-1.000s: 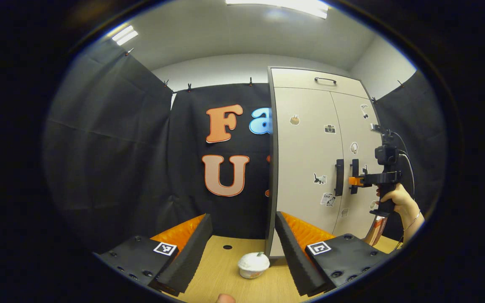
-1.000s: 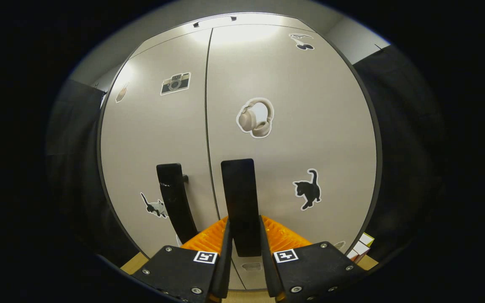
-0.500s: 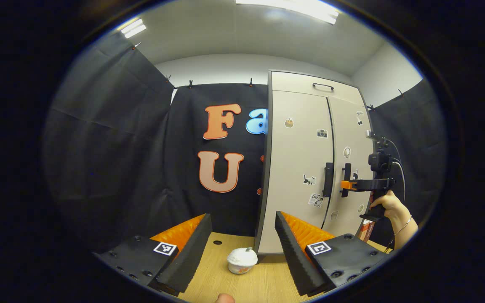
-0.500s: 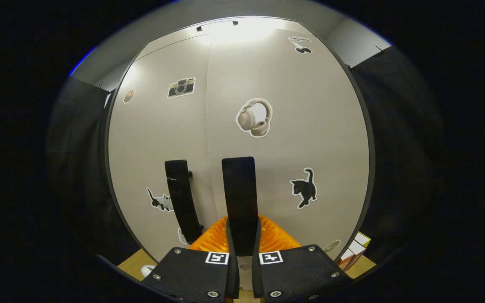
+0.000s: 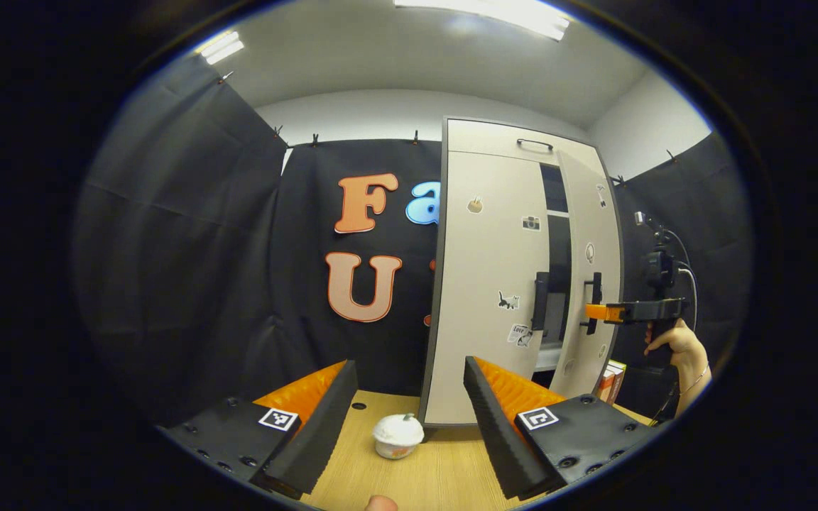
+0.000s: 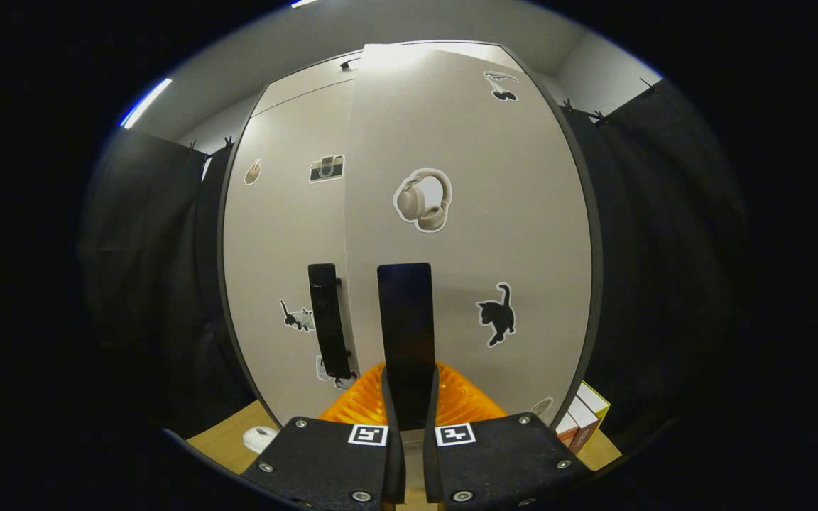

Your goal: Open the right door of the double-door shoe cabinet with the right hand, and open the left door with the left hand.

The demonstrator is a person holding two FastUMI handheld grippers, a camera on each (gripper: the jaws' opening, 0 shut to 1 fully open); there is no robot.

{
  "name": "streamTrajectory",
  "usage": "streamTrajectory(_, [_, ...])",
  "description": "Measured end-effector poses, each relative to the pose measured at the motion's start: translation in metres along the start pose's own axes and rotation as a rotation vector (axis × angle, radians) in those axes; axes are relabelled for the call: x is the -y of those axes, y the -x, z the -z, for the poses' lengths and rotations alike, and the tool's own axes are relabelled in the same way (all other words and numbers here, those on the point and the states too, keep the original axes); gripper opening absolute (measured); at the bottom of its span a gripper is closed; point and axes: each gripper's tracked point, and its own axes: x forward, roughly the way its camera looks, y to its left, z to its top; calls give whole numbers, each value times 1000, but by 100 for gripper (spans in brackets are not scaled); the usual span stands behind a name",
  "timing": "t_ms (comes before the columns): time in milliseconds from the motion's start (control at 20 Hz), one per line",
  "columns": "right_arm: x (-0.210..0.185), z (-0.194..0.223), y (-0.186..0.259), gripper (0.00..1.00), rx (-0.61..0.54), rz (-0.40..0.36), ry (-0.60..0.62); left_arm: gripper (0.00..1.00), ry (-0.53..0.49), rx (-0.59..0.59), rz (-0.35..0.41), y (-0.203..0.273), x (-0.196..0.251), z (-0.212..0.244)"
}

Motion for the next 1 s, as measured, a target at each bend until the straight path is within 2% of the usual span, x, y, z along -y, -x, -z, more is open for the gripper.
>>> streamTrajectory(200, [6, 0, 13, 6, -11, -14, 24, 96, -5, 1, 8, 1, 8, 0])
streamTrajectory(750, [31, -2, 49, 6, 17, 12, 55, 98, -25, 2, 57, -1, 38, 5])
streamTrajectory(1000, [53, -5, 70, 5, 44, 70, 85, 95, -24, -5, 79, -6, 55, 8])
